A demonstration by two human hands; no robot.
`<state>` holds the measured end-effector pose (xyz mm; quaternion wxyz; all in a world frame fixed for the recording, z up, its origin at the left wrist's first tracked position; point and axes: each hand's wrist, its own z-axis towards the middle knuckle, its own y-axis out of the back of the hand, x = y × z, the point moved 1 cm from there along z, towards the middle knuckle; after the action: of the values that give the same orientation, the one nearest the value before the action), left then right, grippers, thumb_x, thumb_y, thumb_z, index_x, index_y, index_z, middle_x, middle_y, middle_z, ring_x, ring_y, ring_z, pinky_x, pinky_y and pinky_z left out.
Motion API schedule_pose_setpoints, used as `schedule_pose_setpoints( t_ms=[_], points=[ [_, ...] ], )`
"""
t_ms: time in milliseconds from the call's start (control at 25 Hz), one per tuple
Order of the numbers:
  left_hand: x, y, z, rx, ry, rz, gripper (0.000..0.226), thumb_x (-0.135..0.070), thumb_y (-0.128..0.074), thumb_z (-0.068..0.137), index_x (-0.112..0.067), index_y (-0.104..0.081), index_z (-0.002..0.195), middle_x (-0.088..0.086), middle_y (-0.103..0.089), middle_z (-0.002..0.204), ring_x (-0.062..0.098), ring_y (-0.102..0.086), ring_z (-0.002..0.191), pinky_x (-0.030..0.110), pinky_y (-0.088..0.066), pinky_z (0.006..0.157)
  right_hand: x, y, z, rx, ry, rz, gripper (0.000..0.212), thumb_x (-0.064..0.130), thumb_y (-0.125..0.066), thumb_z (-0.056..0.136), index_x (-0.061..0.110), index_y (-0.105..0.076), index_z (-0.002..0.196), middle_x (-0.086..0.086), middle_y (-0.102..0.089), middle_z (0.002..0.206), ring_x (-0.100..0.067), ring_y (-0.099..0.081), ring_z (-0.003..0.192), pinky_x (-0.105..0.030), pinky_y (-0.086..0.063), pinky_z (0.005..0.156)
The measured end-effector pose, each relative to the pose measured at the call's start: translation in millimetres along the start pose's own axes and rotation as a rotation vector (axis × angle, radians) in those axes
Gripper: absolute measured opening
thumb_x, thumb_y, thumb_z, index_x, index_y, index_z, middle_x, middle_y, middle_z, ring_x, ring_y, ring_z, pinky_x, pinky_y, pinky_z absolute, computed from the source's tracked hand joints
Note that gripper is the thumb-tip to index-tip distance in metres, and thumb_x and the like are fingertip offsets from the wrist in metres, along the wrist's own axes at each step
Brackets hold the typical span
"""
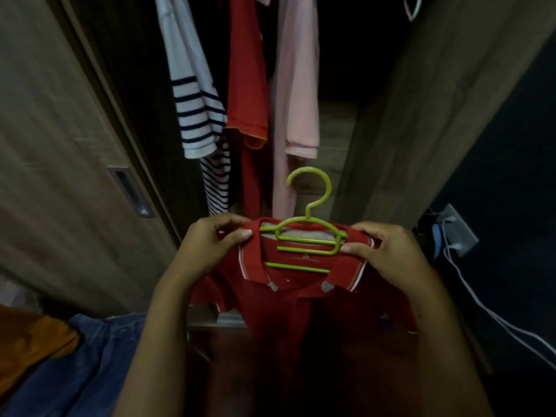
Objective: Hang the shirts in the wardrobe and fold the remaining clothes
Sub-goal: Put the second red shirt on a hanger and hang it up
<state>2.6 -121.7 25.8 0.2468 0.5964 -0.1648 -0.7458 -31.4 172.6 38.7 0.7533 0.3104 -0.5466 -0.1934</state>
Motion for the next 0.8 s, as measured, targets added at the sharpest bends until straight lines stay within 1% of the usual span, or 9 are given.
schedule_pose_setpoints(
  t_ms=[80, 200, 280, 400, 480, 560, 680, 720, 800],
  points=[
    [3, -12, -6, 0.015, -0.022, 0.007, 0.016, -0.022, -0.067, 0.083, -0.022, -0.071, 0.098, -0.020, -0.068, 0.096, -0.003, -0.064, 0.091, 0.013, -0.047, 0.081, -11, 8, -26, -0.056, -0.103, -0.061, 0.015, 0.031, -0.078, 0.073, 0.028, -0.073, 0.087, 0.009, -0.072, 0.079, -0.006, -0.065, 0.076, -0.032, -0.052, 0.072],
    [1, -24, -11, 0.066, -0.048, -0.019, 0.014, -0.022, -0.065, 0.085, -0.023, -0.070, 0.098, -0.022, -0.068, 0.097, -0.002, -0.064, 0.089, 0.014, -0.047, 0.080, -14, 20, -61, -0.148, -0.313, -0.274, 0.025, 0.051, -0.069, 0.074, 0.040, -0.070, 0.096, 0.009, -0.072, 0.089, -0.016, -0.065, 0.087, -0.038, -0.053, 0.076],
    [-7, -30, -11, 0.097, -0.084, -0.027, 0.014, -0.022, -0.063, 0.087, -0.022, -0.070, 0.099, -0.018, -0.070, 0.093, -0.002, -0.064, 0.089, 0.014, -0.047, 0.079, -9, 25, -76, -0.219, -0.421, -0.410, 0.030, 0.056, -0.065, 0.076, 0.040, -0.067, 0.102, 0.005, -0.071, 0.094, -0.022, -0.063, 0.092, -0.038, -0.051, 0.076],
    [-26, -34, -6, 0.111, -0.154, -0.029, 0.016, -0.020, -0.060, 0.089, -0.015, -0.070, 0.101, -0.013, -0.069, 0.094, -0.005, -0.062, 0.087, 0.007, -0.044, 0.074, 4, 21, -84, -0.318, -0.533, -0.457, 0.029, 0.048, -0.065, 0.081, 0.032, -0.067, 0.105, -0.002, -0.070, 0.098, -0.027, -0.062, 0.095, -0.032, -0.044, 0.071],
    [-41, -33, 2, 0.087, -0.210, -0.041, 0.016, -0.018, -0.059, 0.090, -0.014, -0.069, 0.102, -0.006, -0.070, 0.095, -0.002, -0.061, 0.088, 0.009, -0.045, 0.077, 12, 18, -82, -0.370, -0.604, -0.418, 0.026, 0.040, -0.065, 0.084, 0.027, -0.066, 0.107, -0.006, -0.068, 0.103, -0.029, -0.061, 0.099, -0.033, -0.041, 0.072],
    [-56, -32, 14, 0.026, -0.262, -0.060, 0.016, -0.016, -0.058, 0.091, -0.013, -0.068, 0.103, -0.002, -0.069, 0.098, 0.003, -0.062, 0.091, 0.013, -0.045, 0.081, 19, 17, -76, -0.401, -0.629, -0.329, 0.023, 0.029, -0.065, 0.086, 0.024, -0.065, 0.109, -0.008, -0.067, 0.106, -0.031, -0.060, 0.102, -0.034, -0.042, 0.075],
    [-84, -37, 36, -0.092, -0.337, -0.062, 0.019, -0.017, -0.056, 0.091, -0.015, -0.067, 0.107, -0.001, -0.069, 0.102, 0.006, -0.061, 0.091, 0.017, -0.046, 0.082, 27, 18, -67, -0.390, -0.593, -0.158, 0.032, 0.012, -0.060, 0.085, 0.020, -0.063, 0.116, -0.009, -0.069, 0.103, -0.029, -0.063, 0.099, -0.031, -0.048, 0.079],
    [-94, -40, 43, -0.137, -0.359, -0.061, 0.021, -0.018, -0.055, 0.091, -0.016, -0.066, 0.109, 0.000, -0.068, 0.104, 0.008, -0.061, 0.091, 0.019, -0.047, 0.081, 30, 19, -64, -0.384, -0.575, -0.112, 0.034, 0.008, -0.057, 0.085, 0.019, -0.063, 0.116, -0.009, -0.069, 0.102, -0.027, -0.064, 0.096, -0.027, -0.048, 0.075],
    [-118, -40, 61, -0.219, -0.420, -0.061, 0.024, -0.019, -0.054, 0.091, -0.018, -0.064, 0.113, -0.001, -0.064, 0.109, 0.011, -0.060, 0.093, 0.022, -0.047, 0.082, 37, 25, -52, -0.379, -0.529, -0.043, 0.032, 0.007, -0.054, 0.086, 0.017, -0.062, 0.115, -0.008, -0.068, 0.099, -0.022, -0.066, 0.084, -0.018, -0.045, 0.063]
  ],
)
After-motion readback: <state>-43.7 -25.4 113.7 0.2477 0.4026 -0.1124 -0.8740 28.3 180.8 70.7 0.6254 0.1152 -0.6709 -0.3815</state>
